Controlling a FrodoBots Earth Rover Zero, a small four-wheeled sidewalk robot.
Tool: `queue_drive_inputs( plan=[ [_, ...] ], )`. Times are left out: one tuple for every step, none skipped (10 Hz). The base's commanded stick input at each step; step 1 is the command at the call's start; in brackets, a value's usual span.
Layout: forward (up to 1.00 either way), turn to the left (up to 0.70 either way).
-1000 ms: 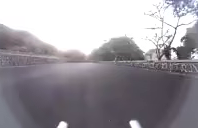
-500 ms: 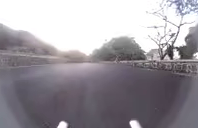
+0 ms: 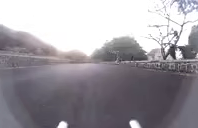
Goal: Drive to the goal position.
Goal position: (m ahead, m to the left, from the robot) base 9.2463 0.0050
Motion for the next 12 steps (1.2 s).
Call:
queue_drive_inputs(
  plan=[
    [0.7, 0.0],
    [0.7, 0.0],
    [0.7, 0.0],
    [0.7, 0.0],
    [0.7, 0.0],
    [0.7, 0.0],
    [0.7, 0.0],
    [0.7, 0.0],
    [0.7, 0.0],
    [0.7, 0.0],
    [0.7, 0.0],
    [0.7, 0.0]
  ],
)
